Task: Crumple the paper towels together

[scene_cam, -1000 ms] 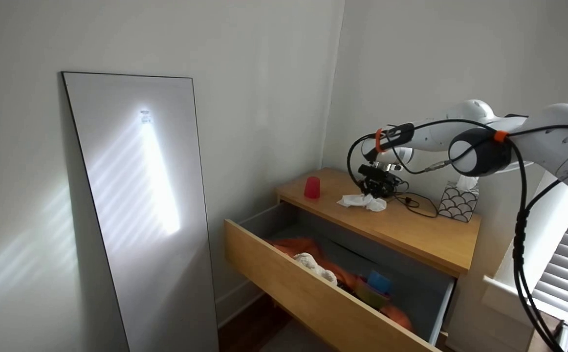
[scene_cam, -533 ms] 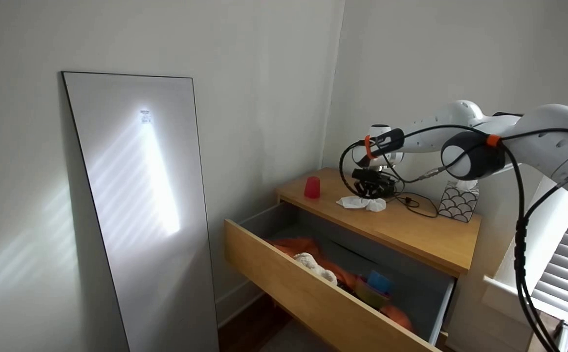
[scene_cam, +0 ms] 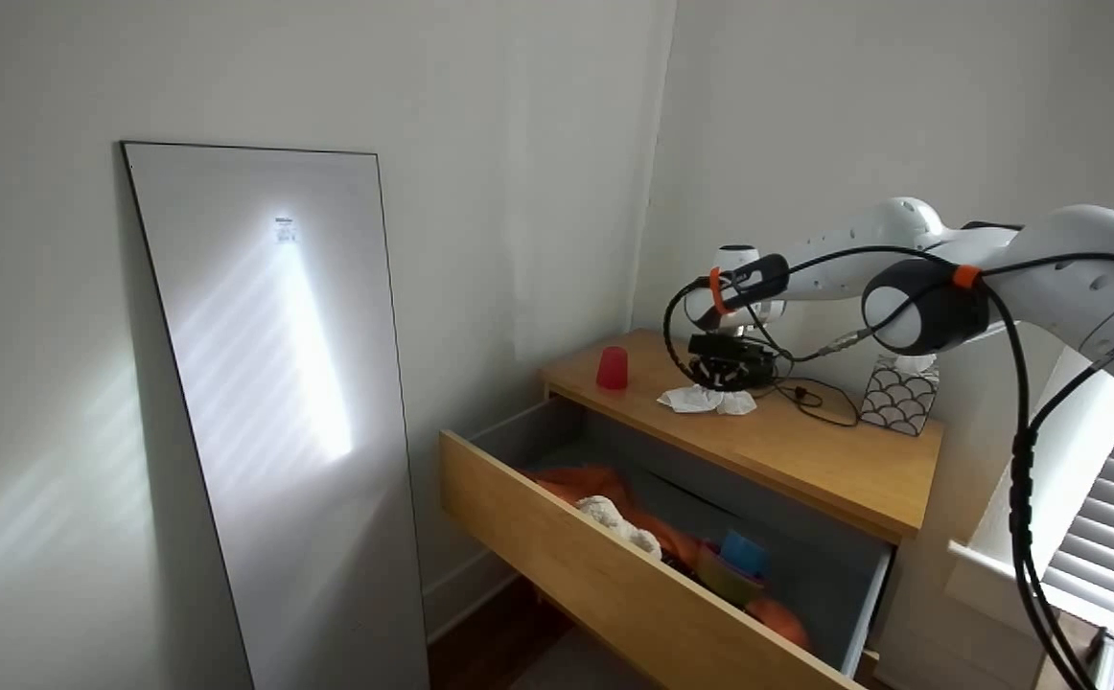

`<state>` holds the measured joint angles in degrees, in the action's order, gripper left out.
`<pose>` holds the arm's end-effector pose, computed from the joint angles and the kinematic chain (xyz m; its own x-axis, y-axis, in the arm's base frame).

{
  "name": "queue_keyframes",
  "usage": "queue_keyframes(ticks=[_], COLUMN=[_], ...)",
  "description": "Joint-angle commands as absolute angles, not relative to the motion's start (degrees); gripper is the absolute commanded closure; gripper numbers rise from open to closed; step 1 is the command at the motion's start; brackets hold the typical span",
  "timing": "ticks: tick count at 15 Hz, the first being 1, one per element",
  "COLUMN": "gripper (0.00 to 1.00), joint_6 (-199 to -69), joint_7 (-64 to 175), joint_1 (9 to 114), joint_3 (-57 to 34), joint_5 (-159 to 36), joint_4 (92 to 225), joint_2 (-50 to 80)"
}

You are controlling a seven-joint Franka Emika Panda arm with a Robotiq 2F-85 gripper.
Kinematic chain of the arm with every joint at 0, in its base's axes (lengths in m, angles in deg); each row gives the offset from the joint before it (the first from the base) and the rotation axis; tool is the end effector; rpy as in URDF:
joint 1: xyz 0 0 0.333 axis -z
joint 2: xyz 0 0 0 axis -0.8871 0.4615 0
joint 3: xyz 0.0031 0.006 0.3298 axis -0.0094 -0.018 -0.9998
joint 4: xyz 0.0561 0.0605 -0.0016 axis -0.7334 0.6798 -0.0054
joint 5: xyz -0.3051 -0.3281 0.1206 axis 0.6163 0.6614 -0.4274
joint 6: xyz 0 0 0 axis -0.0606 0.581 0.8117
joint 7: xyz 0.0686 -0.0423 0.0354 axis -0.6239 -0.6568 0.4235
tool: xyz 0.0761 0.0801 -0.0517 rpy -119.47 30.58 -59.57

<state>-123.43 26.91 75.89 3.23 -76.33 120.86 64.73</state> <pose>0.7919 -0.3591 0.1354 0.4896 -0.8607 0.1393 -0.8713 -0.4892 0.0395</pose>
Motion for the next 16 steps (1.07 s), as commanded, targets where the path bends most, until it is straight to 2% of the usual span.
queue_keyframes(ticks=[1,2,3,5,12,16], gripper=[0.98,0.78,0.68,0.55,0.02,0.00], joint_6=[-121.1,-121.0,-120.7,-120.2,-119.7,-119.8], joint_7=[29.3,29.6,30.0,31.3,33.9,35.0], joint_1=[76.5,76.6,76.7,77.3,79.1,80.3], joint_3=[1.4,1.4,1.2,0.8,0.8,0.6], joint_5=[-76.8,-77.0,-77.2,-77.5,-78.5,-79.3], joint_4=[119.4,119.5,119.6,120.4,122.4,123.7], joint_2=[67.1,66.9,66.5,65.2,62.2,59.8])
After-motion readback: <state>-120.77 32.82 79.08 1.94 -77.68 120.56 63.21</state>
